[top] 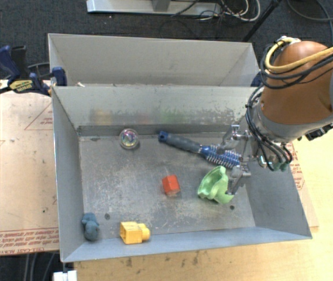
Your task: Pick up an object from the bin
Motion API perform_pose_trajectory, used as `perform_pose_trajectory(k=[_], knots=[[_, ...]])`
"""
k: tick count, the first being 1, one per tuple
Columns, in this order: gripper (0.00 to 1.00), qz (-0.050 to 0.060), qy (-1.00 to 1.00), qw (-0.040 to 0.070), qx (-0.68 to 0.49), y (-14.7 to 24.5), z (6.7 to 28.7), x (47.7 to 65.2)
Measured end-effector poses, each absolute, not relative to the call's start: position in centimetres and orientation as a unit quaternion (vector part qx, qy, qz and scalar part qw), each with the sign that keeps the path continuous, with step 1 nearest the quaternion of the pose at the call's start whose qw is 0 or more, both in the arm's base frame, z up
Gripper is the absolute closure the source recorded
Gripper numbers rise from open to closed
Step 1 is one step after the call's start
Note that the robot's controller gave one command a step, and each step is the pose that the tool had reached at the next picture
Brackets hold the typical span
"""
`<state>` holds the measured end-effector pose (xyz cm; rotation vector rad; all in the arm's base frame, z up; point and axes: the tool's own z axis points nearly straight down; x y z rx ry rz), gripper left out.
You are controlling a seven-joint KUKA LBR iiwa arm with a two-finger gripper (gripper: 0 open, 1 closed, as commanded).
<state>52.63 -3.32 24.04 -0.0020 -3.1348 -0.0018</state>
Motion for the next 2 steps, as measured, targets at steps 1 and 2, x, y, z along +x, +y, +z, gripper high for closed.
perform_pose_trajectory(k=[1, 2], knots=[[0.00, -0.001, -0.998, -0.003, 0.060, -4.48, 7.34, 55.70], [1.00, 0.000, -0.998, -0.004, 0.061, -4.49, 7.91, 55.82]])
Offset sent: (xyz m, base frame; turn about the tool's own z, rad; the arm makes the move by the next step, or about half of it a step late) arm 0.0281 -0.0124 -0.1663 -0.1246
